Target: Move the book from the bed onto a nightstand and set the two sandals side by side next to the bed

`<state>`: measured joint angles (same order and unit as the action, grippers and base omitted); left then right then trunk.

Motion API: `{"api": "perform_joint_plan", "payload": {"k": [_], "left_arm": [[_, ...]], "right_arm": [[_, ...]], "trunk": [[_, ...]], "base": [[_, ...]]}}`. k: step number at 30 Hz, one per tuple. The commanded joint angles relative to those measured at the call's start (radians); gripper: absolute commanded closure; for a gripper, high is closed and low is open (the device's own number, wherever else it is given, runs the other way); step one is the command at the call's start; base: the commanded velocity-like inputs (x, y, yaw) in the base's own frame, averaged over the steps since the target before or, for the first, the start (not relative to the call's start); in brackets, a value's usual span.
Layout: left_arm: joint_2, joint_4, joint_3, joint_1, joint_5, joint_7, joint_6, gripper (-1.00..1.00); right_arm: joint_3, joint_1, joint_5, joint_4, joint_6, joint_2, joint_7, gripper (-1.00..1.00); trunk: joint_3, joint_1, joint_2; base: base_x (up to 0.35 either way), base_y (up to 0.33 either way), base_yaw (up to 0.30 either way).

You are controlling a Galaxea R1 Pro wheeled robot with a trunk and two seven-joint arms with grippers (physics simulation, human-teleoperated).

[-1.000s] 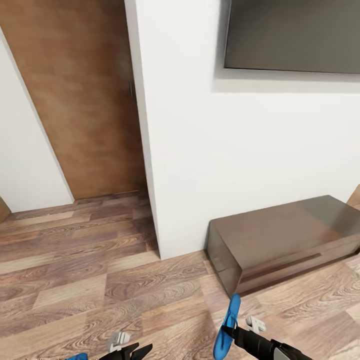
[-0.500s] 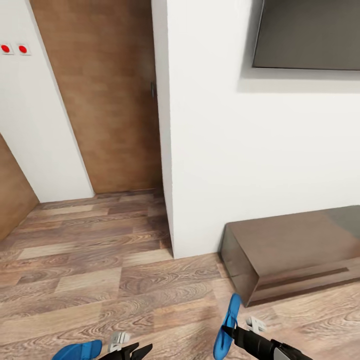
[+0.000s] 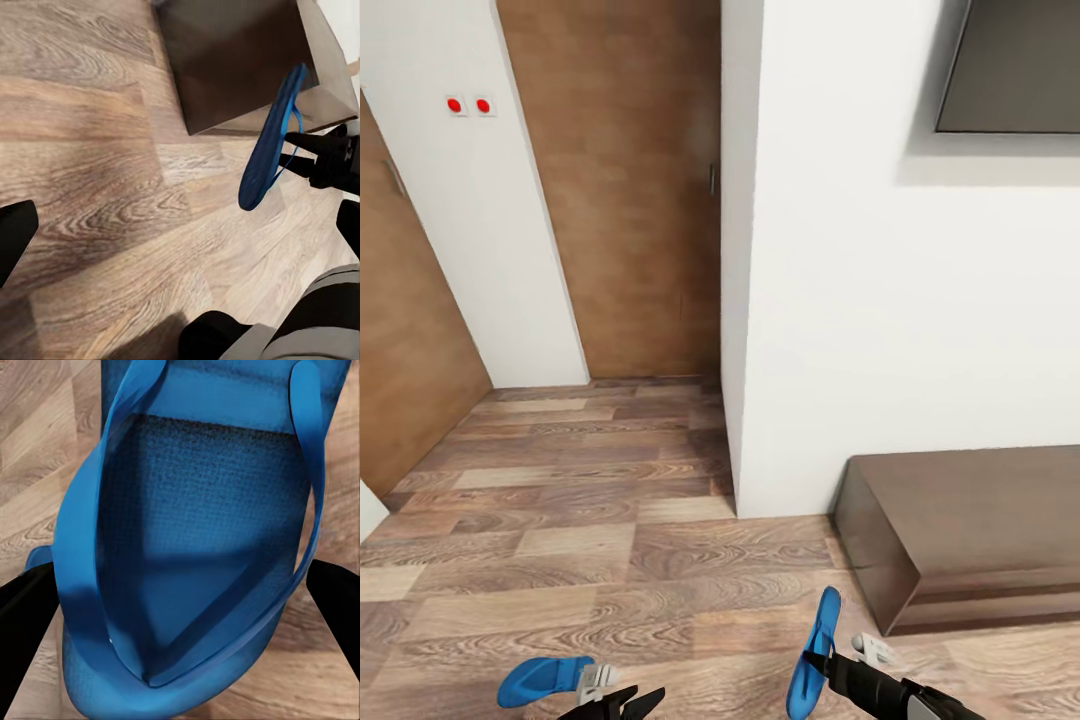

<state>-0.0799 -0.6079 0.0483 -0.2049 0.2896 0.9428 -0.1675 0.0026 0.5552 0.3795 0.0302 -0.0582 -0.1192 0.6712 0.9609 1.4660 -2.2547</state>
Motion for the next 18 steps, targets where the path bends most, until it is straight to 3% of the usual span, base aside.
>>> {"api": "perform_joint_plan", "payload": {"k": [1,18], "left_arm": [[0.000,0.000,0.001,-0.001,0.006,0.004,-0.010,-1.00],[0.000,0.000,0.001,-0.001,0.006,0.004,-0.010,-1.00]], "right_arm": [[0.000,0.000,0.007,0.001,-0.006,0.000,0.004,1.00],[0.000,0.000,0.007,0.001,-0.006,0.000,0.004,1.00]], "trunk": [[0.001,0.000,0.000],[0.001,0.000,0.000]], "base": [[0.000,0.000,0.255],[0.000,0.000,0.255]]}}
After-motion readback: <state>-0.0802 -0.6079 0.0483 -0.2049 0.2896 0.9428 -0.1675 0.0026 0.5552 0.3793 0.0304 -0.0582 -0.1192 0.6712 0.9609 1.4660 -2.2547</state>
